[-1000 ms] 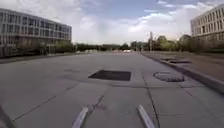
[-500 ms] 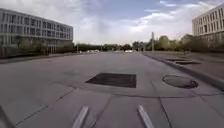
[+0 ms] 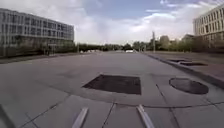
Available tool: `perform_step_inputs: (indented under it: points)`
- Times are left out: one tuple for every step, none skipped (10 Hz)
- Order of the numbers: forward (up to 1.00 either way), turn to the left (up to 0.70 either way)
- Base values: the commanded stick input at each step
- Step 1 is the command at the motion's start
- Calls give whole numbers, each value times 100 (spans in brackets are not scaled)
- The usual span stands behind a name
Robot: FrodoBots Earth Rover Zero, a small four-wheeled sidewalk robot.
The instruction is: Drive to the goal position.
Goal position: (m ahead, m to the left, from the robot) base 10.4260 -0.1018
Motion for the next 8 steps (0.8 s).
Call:
perform_step_inputs:
  points:
    - [70, -14]
    - [70, -14]
    - [70, -14]
    - [70, -14]
    - [70, -14]
    - [70, -14]
    - [70, -14]
    - [70, -14]
